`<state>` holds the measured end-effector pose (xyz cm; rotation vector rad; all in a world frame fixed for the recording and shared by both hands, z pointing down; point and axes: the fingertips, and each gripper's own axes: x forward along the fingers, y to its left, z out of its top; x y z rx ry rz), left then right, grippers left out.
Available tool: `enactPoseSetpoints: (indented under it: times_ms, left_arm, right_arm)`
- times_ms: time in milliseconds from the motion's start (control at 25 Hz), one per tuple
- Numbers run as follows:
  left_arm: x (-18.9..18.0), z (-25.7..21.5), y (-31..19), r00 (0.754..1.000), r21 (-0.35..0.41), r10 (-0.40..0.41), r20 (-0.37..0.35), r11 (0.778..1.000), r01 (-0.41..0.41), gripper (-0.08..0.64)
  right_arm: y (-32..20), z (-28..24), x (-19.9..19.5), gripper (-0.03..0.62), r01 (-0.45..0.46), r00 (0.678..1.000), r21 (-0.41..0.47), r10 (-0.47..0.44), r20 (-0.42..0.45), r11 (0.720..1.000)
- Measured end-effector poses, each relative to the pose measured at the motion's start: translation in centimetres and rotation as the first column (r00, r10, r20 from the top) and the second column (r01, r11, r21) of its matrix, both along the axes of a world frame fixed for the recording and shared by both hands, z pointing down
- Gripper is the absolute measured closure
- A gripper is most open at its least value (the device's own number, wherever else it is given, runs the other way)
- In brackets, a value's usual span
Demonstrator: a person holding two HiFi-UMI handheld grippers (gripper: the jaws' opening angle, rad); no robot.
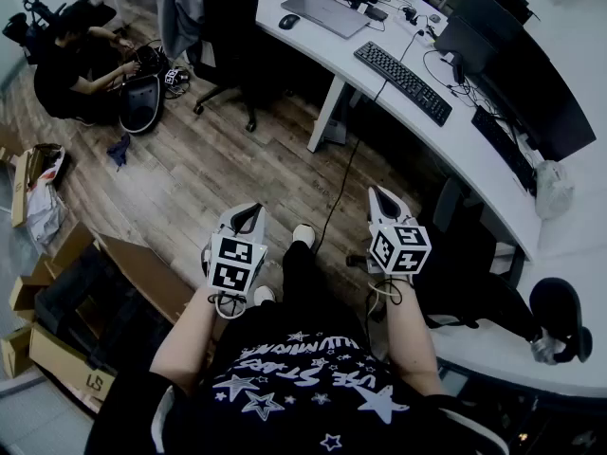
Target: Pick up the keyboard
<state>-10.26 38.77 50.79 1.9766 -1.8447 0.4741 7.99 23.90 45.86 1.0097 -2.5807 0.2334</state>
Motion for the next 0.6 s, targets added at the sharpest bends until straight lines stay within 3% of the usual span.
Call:
enactPoseSetpoints:
  times_ms: [240, 600]
  left_arm:
    - [-0.7, -0.9, -1.0, 1.000, 0.025, -0.014, 0.002, 1.000, 0.014, 0.540]
    - [0.0, -0.7, -2.4, 1.000, 0.025, 0.018, -0.015, 1.000, -0.018, 0.538]
  right_arm:
    - [-0.2, -0.4, -0.9, 0.588, 0.023, 1.000, 0.036, -0.023, -0.002, 0.999]
    - [-1.6, 0.2, 0.1, 0.588, -0.021, 0.999, 0.007, 0.021, 0.036, 1.000]
